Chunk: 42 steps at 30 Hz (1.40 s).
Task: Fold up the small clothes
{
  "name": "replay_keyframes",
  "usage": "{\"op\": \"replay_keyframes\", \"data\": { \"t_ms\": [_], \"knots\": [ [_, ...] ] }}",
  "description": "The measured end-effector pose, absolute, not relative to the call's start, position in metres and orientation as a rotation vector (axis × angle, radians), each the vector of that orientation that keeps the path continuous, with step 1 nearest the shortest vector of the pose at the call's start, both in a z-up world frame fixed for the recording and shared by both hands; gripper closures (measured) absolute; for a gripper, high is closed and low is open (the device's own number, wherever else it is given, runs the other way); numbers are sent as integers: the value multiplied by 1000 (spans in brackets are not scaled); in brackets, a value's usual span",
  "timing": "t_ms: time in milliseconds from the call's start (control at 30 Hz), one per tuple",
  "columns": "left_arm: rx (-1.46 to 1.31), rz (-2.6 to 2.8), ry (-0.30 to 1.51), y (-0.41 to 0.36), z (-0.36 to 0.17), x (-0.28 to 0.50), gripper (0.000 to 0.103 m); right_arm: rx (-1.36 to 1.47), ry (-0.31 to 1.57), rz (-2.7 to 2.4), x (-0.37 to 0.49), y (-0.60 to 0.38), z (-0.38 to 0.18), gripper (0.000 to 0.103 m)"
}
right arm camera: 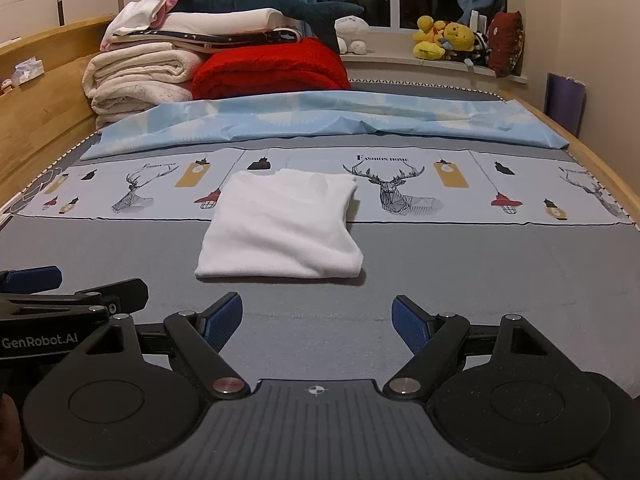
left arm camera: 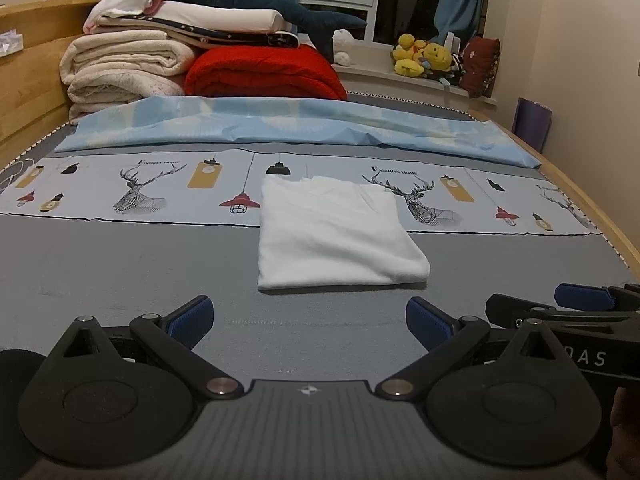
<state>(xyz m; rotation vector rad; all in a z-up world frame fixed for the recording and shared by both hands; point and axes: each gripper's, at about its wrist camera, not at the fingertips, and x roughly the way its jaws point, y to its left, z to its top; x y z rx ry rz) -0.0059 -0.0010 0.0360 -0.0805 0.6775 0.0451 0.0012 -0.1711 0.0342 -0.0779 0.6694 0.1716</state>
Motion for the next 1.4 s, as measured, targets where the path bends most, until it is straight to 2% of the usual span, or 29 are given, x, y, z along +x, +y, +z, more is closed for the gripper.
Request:
{"op": "replay_keyframes", "data": {
  "t_ms": [1400],
  "knots": [
    [-76,35,675,1,34,-6,1,-66,693,163,1,-171,29,21]
  ]
}}
